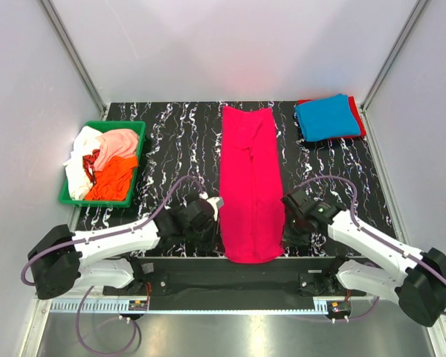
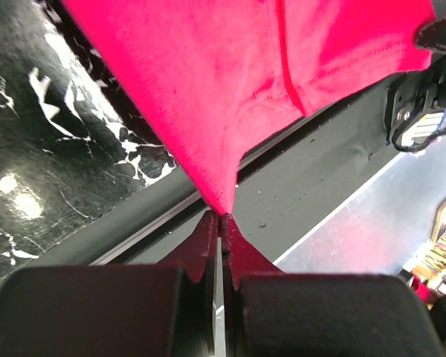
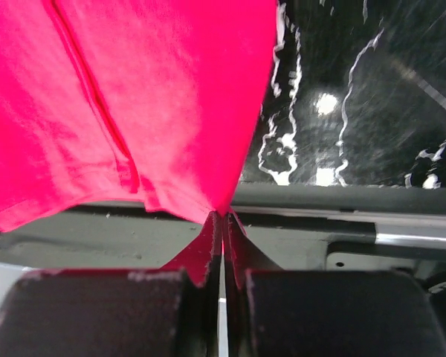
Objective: Fold and stack the t-shirts
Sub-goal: Fold the tshirt
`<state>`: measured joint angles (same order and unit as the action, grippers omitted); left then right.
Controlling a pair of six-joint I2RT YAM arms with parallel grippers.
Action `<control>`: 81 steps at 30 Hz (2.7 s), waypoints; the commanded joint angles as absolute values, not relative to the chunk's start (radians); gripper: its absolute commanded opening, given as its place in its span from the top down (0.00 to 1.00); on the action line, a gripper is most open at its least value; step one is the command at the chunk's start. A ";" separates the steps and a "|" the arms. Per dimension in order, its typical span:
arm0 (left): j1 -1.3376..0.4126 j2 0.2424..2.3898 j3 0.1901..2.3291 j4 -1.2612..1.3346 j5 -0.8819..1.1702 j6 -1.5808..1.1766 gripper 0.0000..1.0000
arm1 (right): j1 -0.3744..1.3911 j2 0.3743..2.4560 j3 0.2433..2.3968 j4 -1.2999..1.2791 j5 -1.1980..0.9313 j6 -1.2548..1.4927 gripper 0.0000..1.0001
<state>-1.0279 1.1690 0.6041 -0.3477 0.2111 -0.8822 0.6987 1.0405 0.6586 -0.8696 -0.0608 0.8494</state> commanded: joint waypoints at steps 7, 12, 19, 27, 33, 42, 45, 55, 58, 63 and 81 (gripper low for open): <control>-0.875 1.367 0.826 -0.360 0.219 -0.746 1.00 | 0.693 1.322 0.915 -0.807 0.106 0.652 1.00; -0.757 1.517 0.951 -0.383 0.255 -0.654 1.00 | 0.626 1.494 1.046 -0.766 0.104 0.545 1.00; -0.623 1.729 1.228 -0.423 0.287 -0.554 1.00 | 0.450 1.695 1.303 -0.742 0.051 0.384 1.00; -0.493 2.000 1.595 -0.514 0.331 -0.499 1.00 | 0.354 1.951 1.624 -0.758 -0.024 0.302 1.00; -0.417 2.117 1.735 -0.515 0.370 -0.499 1.00 | 0.305 2.071 1.799 -0.775 -0.092 0.261 1.00; -0.370 2.232 1.891 -0.505 0.413 -0.488 1.00 | 0.239 2.189 1.952 -0.807 -0.146 0.248 1.00; -0.359 2.261 1.919 -0.500 0.403 -0.509 1.00 | 0.221 2.241 2.002 -0.834 -0.156 0.255 1.00; -0.331 2.355 2.005 -0.476 0.403 -0.563 0.96 | 0.169 2.347 2.092 -0.847 -0.179 0.270 0.99; -0.325 2.352 2.010 -0.459 0.390 -0.571 0.97 | 0.160 2.379 2.143 -0.859 -0.187 0.273 0.98; -0.314 2.364 2.040 -0.454 0.411 -0.575 0.82 | 0.150 2.411 2.192 -0.874 -0.202 0.279 0.92; -0.351 2.180 1.802 -0.402 0.445 -0.459 0.68 | 0.135 2.200 1.990 -0.825 -0.316 0.359 0.69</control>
